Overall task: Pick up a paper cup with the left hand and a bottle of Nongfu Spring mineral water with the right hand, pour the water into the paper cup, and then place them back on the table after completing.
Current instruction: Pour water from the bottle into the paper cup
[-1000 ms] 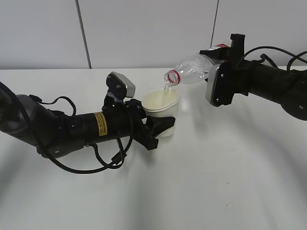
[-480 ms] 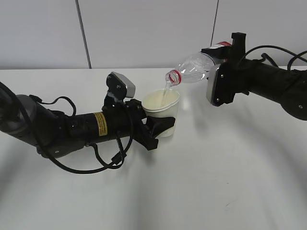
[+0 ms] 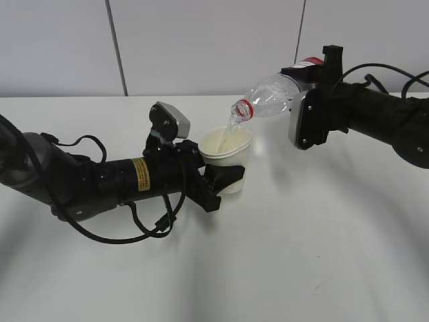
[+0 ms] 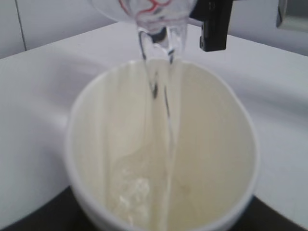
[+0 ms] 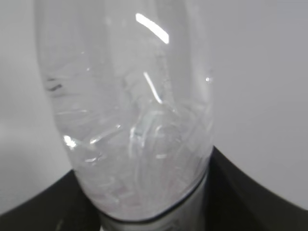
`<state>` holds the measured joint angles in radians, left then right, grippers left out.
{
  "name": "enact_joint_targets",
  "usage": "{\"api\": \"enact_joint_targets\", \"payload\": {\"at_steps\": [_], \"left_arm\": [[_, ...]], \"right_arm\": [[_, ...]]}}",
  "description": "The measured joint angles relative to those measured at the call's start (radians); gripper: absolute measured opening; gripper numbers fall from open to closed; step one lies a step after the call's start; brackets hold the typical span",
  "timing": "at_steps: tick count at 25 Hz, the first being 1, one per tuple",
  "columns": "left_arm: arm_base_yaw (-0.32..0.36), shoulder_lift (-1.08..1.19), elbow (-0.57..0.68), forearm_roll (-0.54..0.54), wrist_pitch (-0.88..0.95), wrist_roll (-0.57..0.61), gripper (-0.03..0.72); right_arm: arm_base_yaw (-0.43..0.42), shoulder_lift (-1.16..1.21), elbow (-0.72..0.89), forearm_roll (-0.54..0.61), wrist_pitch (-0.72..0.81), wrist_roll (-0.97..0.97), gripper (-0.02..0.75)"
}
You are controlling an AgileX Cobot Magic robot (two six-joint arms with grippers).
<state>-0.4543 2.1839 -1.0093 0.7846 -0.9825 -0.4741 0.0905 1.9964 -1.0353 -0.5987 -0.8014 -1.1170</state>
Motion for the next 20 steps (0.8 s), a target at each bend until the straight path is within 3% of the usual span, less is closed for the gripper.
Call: {"api": "enact_joint_targets", "payload": {"at_steps": [20], "left_arm": [[0.000,0.000,0.000,0.006,0.013,0.000,0.375]], "right_arm": [[0.000,0.000,0.000,0.003,0.000,-0.025,0.395]]}}
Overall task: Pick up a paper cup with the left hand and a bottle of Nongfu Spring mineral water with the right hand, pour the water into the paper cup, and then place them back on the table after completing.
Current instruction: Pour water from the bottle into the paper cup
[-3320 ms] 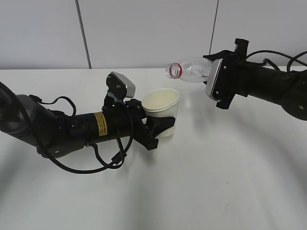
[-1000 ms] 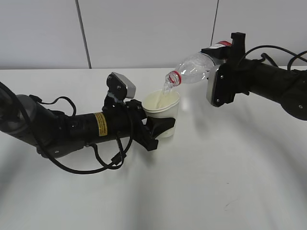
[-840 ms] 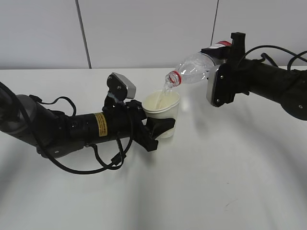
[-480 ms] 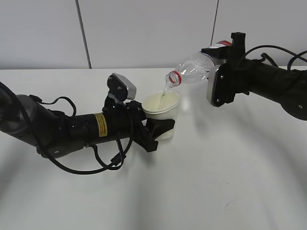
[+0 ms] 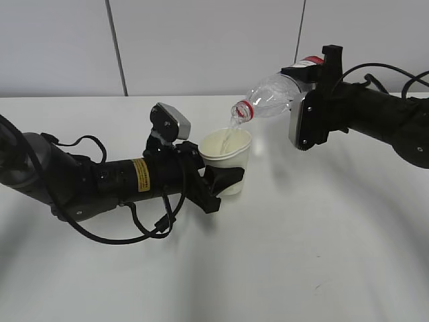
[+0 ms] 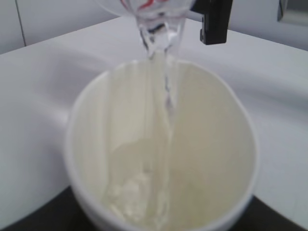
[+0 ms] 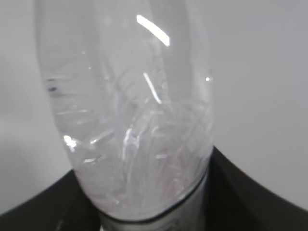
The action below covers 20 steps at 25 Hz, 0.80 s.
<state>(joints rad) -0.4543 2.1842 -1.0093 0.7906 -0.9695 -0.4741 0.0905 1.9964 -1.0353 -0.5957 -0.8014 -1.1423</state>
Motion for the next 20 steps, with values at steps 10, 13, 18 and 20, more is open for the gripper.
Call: {"api": "enact_joint_targets", "payload": {"at_steps": [10,13,18,20], "left_arm": [[0.000,0.000,0.000,0.001,0.005,0.000,0.375],[0.000,0.000,0.000,0.001,0.005,0.000,0.375],[0.000,0.000,0.000,0.001,0.006,0.000,0.375],[0.000,0.000,0.000,0.002,0.006,0.000,0.375]], "right_arm": [[0.000,0.000,0.000,0.002,0.000,-0.008,0.395],[0.000,0.000,0.000,0.002,0.000,-0.018,0.395],[0.000,0.000,0.000,0.002,-0.007,-0.027,0.395],[0.000,0.000,0.000,0.002,-0.007,-0.027,0.395]]}}
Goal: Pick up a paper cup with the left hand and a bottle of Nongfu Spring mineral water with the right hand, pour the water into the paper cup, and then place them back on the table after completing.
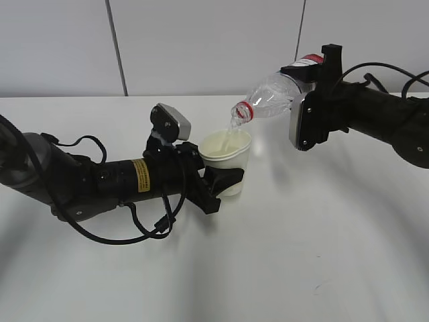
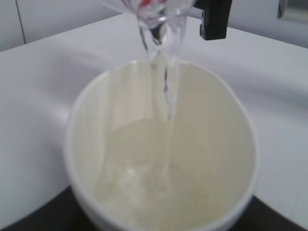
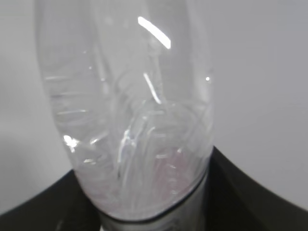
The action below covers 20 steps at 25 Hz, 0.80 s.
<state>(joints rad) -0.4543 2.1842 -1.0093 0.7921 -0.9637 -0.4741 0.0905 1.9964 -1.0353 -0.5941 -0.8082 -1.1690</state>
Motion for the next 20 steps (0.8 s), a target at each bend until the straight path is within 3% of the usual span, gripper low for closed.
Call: {"api": "enact_joint_targets", "payload": {"at_steps": [20], "left_arm": [[0.000,0.000,0.000,-0.015,0.005,0.000,0.375]], "right_arm": [[0.000,0.000,0.008,0.002,-0.004,0.077,0.395]]}}
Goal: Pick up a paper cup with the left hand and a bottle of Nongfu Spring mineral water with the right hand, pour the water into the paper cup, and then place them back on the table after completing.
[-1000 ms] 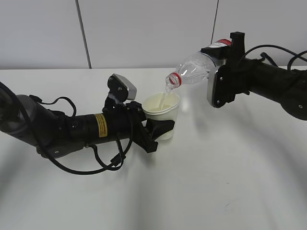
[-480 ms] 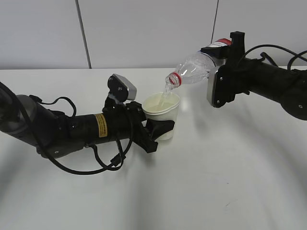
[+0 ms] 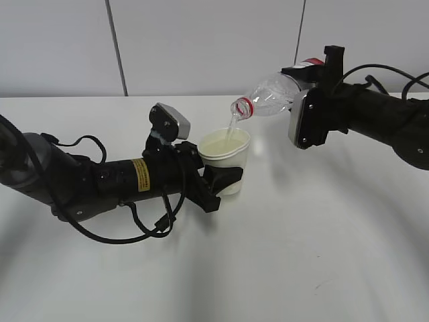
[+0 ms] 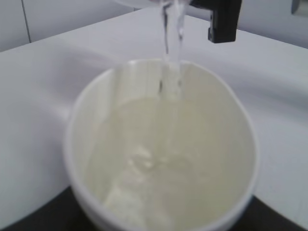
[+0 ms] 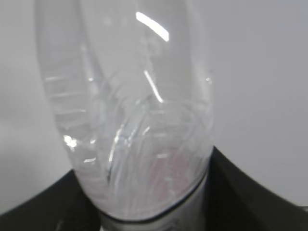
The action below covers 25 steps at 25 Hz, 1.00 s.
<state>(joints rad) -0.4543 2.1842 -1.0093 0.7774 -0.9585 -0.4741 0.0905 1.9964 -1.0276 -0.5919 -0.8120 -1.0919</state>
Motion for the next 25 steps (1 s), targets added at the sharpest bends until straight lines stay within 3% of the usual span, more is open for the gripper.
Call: {"api": "enact_joint_targets", "payload": {"at_steps": [15,25], "left_arm": [[0.000,0.000,0.000,-0.010,0.002,0.000,0.375],[0.000,0.000,0.000,-0.048,0.002,0.000,0.375]], "right_arm": [[0.000,0.000,0.021,0.006,-0.002,0.206,0.395],[0.000,0.000,0.078,0.082,-0.002,0.435,0.395]]}}
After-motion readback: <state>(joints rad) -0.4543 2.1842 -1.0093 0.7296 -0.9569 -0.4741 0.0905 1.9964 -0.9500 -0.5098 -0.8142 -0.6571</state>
